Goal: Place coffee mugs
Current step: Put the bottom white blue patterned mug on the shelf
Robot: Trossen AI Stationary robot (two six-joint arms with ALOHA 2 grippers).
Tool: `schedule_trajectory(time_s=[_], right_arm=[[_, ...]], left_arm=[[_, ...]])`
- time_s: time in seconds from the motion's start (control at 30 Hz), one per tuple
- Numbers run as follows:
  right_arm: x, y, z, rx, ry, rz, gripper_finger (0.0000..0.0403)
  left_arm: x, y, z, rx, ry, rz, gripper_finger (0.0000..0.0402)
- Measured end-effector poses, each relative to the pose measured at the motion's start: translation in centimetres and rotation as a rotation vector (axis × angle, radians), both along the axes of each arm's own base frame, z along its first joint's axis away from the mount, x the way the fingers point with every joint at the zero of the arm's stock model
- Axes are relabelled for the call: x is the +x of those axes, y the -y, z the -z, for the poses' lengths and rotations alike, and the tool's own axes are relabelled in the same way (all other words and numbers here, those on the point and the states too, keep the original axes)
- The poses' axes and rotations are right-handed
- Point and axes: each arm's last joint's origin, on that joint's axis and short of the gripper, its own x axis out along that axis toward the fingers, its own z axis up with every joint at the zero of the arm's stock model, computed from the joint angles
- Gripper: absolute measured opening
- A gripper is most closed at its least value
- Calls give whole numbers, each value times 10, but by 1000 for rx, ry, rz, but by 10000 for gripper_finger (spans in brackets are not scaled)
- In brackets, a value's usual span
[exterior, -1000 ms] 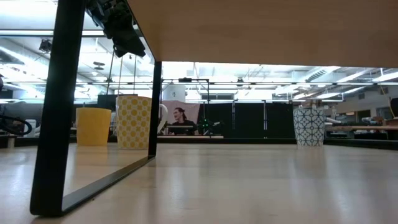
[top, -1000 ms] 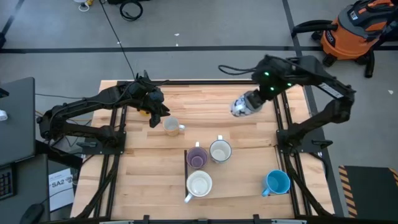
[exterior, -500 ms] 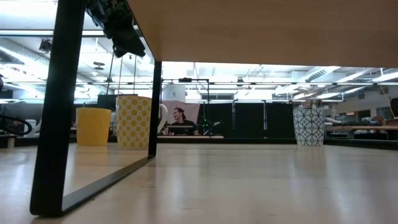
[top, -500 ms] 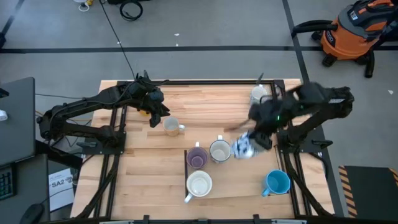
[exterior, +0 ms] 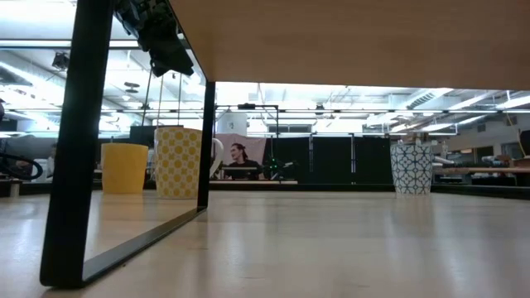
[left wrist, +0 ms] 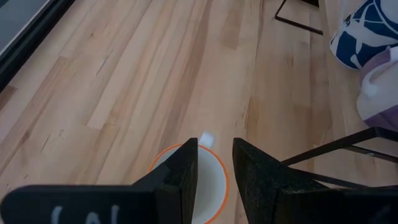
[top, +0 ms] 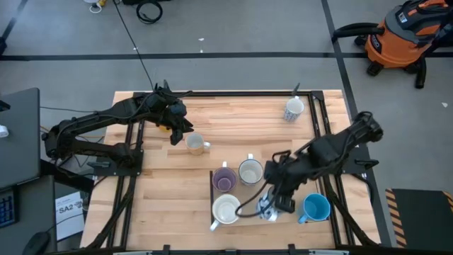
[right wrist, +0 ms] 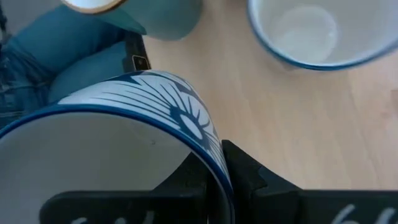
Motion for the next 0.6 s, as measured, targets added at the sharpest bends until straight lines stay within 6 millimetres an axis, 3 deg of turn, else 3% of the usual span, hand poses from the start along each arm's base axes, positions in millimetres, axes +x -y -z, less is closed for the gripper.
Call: schedule_trajectory(time_s=[0.27, 0.6], right_arm=[[24, -19, 27, -41, -38, -43, 34], [37, -23, 40, -59, -46, -33, 35]], left_arm=[[0, 0, 0, 0, 0, 0, 107], [0, 0, 0, 4, 1, -2, 107]])
